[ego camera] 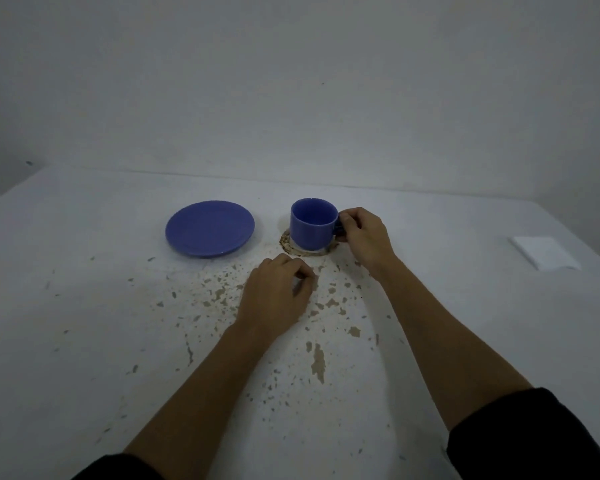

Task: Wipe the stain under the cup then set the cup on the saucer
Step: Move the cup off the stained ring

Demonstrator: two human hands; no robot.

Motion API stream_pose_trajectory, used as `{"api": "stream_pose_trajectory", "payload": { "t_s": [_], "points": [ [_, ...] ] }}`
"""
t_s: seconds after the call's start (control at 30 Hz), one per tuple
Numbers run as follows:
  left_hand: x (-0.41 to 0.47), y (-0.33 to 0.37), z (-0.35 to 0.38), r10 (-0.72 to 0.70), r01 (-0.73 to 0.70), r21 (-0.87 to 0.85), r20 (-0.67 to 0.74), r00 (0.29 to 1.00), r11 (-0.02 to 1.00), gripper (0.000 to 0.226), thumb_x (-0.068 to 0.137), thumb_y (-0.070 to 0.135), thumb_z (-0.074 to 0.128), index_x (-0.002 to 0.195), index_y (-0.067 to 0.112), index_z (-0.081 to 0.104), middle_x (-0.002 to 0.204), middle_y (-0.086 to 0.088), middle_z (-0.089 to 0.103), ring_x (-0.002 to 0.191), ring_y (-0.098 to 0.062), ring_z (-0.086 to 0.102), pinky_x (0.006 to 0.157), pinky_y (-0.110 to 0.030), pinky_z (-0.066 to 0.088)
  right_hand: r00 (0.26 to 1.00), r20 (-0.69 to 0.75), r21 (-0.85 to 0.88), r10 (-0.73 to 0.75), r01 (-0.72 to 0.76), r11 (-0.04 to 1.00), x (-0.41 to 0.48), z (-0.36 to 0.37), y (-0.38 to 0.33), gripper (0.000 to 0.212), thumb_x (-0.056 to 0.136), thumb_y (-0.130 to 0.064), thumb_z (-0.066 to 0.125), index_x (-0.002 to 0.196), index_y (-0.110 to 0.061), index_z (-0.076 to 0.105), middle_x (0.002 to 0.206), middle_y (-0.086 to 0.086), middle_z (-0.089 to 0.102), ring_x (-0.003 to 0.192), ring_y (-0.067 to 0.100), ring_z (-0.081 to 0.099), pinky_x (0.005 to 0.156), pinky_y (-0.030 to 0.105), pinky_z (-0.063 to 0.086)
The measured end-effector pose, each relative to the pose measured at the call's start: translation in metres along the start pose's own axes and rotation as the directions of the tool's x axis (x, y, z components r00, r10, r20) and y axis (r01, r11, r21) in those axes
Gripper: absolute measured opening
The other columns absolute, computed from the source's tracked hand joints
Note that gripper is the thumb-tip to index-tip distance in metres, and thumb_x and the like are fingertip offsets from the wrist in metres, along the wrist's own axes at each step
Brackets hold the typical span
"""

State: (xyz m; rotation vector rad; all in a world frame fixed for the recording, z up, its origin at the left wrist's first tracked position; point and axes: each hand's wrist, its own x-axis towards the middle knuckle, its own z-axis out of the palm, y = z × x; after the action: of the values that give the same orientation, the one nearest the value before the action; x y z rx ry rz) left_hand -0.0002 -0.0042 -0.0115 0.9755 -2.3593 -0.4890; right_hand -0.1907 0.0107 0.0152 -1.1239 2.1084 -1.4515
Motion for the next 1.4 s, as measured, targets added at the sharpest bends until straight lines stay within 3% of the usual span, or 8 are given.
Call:
{"api": "stream_pose_trajectory", "payload": {
  "t_s": [0.1,0.2,0.4,0.53,0.73,1.0,1.23,1.4],
  "points": [
    [0.001,0.001,0.0,-0.02,0.02,0.003,0.019,1.0,1.0,0.026,0.091,0.036,0.052,0.109,0.024,0.066,0.108,0.004,0.067,0.094,-0.01,0.056,0.086,-0.023,0.048,0.998,-0.06,0.031,-0.008,0.01,0.999,0.001,-0.009,0.001,0.021,0.101,-0.014,0.042,0.107,-0.007,0.061,0.105,0.008,0.07,0.091,0.018,0.069,0.074,0.02,0.057],
    [0.001,0.0,0.001,-0.003,0.003,0.015,-0.001,1.0,1.0,0.025,0.091,0.036,0.052,0.107,0.023,0.067,0.106,0.005,0.067,0.088,-0.006,0.051,0.081,-0.019,0.043,0.988,-0.151,0.118,0.021,-0.003,0.993,0.004,-0.03,0.003,0.021,0.101,-0.01,0.042,0.107,-0.004,0.061,0.104,0.011,0.069,0.092,0.021,0.069,0.08,0.027,0.059],
    [-0.001,0.0,0.003,0.037,-0.036,0.013,-0.05,0.998,0.999,0.02,0.09,0.033,0.056,0.101,0.021,0.068,0.099,0.002,0.068,0.088,-0.014,0.058,0.079,-0.025,0.047,0.923,-0.368,0.015,0.112,-0.115,0.993,0.019,-0.072,0.021,0.019,0.1,-0.011,0.045,0.108,-0.006,0.061,0.1,0.007,0.066,0.095,0.026,0.067,0.089,0.036,0.057],
    [0.001,-0.003,0.006,0.038,-0.037,0.024,-0.041,0.998,0.999,0.023,0.09,0.034,0.054,0.101,0.019,0.068,0.098,0.0,0.068,0.084,-0.011,0.053,0.077,-0.024,0.046,0.879,-0.439,0.002,0.184,-0.204,0.979,0.026,-0.09,0.03,0.022,0.1,-0.011,0.044,0.112,-0.004,0.061,0.109,0.012,0.067,0.091,0.021,0.062,0.085,0.03,0.053],
    [0.002,-0.003,0.008,0.017,-0.016,0.034,-0.036,0.999,0.999,0.026,0.092,0.033,0.054,0.104,0.015,0.068,0.101,-0.002,0.068,0.084,-0.009,0.049,0.078,-0.022,0.043,0.869,-0.451,-0.012,0.205,-0.235,0.972,0.029,-0.094,0.034,0.022,0.1,-0.011,0.044,0.114,-0.004,0.06,0.111,0.012,0.066,0.088,0.017,0.056,0.079,0.024,0.046],
    [0.001,-0.003,0.007,0.017,-0.015,0.047,-0.035,0.999,0.999,0.024,0.091,0.033,0.054,0.102,0.017,0.068,0.1,-0.001,0.068,0.084,-0.009,0.051,0.077,-0.022,0.042,0.874,-0.438,0.025,0.21,-0.222,0.975,0.022,-0.087,0.041,0.022,0.1,-0.013,0.043,0.114,-0.005,0.058,0.113,0.011,0.065,0.091,0.018,0.058,0.085,0.028,0.05],
    [-0.002,0.004,0.002,0.005,-0.004,0.065,-0.022,1.0,0.998,0.025,0.09,0.034,0.055,0.102,0.017,0.068,0.099,-0.001,0.068,0.087,-0.014,0.057,0.077,-0.023,0.044,0.856,-0.458,0.011,0.241,-0.266,0.964,0.006,-0.097,0.037,0.037,0.098,-0.028,0.053,0.13,-0.01,0.049,0.128,0.007,0.059,0.113,0.022,0.058,0.09,0.024,0.044],
    [-0.006,0.032,0.003,0.034,-0.025,0.104,-0.092,0.995,0.994,0.023,0.089,0.029,0.06,0.103,0.014,0.071,0.104,-0.006,0.072,0.092,-0.023,0.062,0.084,-0.033,0.048,0.846,-0.526,-0.103,0.086,-0.164,0.981,-0.033,-0.104,0.039,0.016,0.097,-0.019,0.053,0.108,-0.01,0.061,0.106,0.004,0.064,0.09,0.011,0.055,0.081,0.019,0.044]
  ]
}}
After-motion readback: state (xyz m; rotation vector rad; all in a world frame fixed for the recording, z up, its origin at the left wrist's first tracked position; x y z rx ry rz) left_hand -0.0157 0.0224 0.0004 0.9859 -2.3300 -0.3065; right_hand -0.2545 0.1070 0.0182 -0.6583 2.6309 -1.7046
